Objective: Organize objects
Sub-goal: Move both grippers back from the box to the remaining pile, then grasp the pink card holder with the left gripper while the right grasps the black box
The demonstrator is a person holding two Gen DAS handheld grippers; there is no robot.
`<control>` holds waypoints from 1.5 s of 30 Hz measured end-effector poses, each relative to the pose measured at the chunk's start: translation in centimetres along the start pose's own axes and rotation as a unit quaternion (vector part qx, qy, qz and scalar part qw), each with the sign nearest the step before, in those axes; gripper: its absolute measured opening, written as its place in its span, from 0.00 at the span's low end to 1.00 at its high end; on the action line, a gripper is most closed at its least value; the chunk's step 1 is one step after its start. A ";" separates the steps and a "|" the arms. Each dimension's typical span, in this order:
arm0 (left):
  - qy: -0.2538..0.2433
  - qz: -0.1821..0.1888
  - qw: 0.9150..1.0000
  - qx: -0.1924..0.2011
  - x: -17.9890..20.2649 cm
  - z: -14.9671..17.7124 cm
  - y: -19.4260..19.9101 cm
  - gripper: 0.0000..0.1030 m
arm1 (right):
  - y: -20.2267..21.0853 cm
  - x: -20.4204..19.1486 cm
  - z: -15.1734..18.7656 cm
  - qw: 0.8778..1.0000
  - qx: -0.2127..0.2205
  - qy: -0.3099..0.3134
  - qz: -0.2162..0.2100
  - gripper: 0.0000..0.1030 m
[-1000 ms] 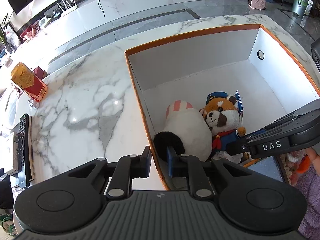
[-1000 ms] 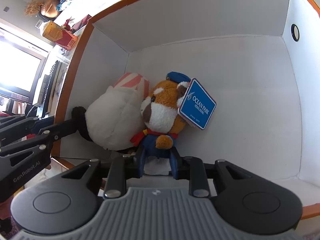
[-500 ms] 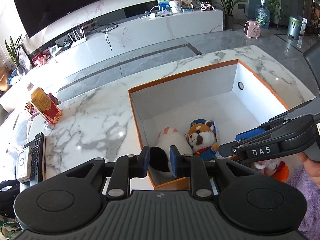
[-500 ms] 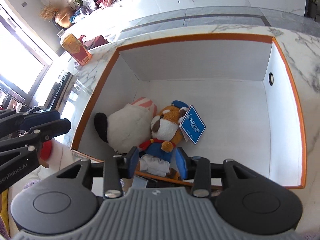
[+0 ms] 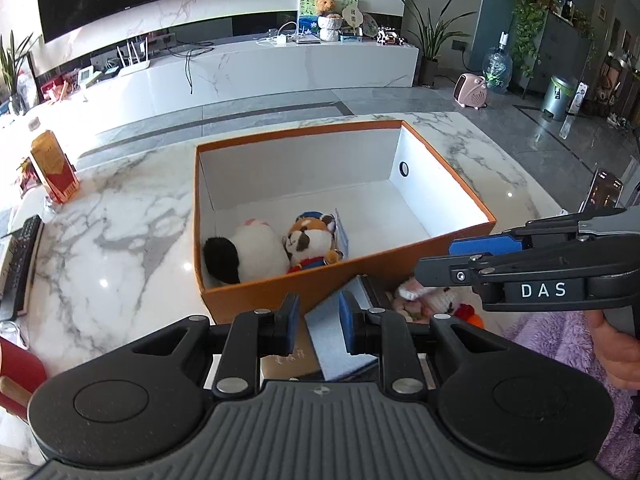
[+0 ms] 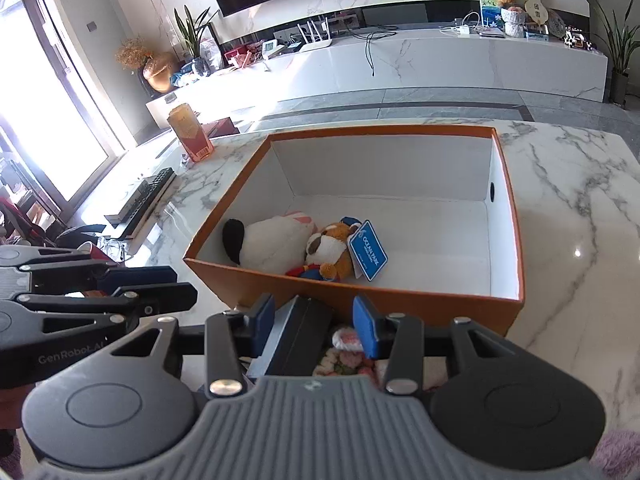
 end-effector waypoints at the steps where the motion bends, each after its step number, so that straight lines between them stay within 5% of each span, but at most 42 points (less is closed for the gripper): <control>1: 0.004 0.003 1.000 -0.003 0.1 0.4 -0.1 0.25 | 0.3 0.3 0.4 1.000 0.001 -0.003 0.003 0.45; 10: 0.020 0.028 0.999 -0.040 1.3 4.2 -1.4 0.26 | -0.5 1.8 5.3 0.999 -0.036 -0.022 0.027 0.45; 18: -0.012 0.025 0.998 -0.051 2.7 5.8 -2.2 0.44 | -1.7 1.9 7.8 0.997 -0.065 -0.036 0.023 0.45; 24: -0.021 0.015 0.996 -0.090 2.8 7.4 -3.4 0.46 | -2.5 1.0 8.2 0.997 -0.076 -0.029 0.008 0.44; 32: -0.028 0.001 0.991 -0.130 2.7 9.2 -4.7 0.44 | -3.4 -0.4 8.8 0.996 -0.092 -0.019 -0.010 0.41; 36: -0.025 0.010 0.990 -0.138 2.8 9.5 -4.9 0.26 | -3.0 -0.6 7.8 0.997 -0.079 -0.020 -0.016 0.41; 45: -0.001 0.024 0.991 -0.135 2.3 8.9 -3.7 0.24 | -3.0 -1.4 4.2 0.998 -0.042 -0.023 -0.033 0.43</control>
Point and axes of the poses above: each gripper's, at about its wrist camera, not at the fingertips, and y roughly against the way its jaws point, x to its right, z to its underside, the point moved 7 cm from there along -y, roughly the way its jaws point, and after that the axes turned 4 degrees about y, right-handed, at the moved point
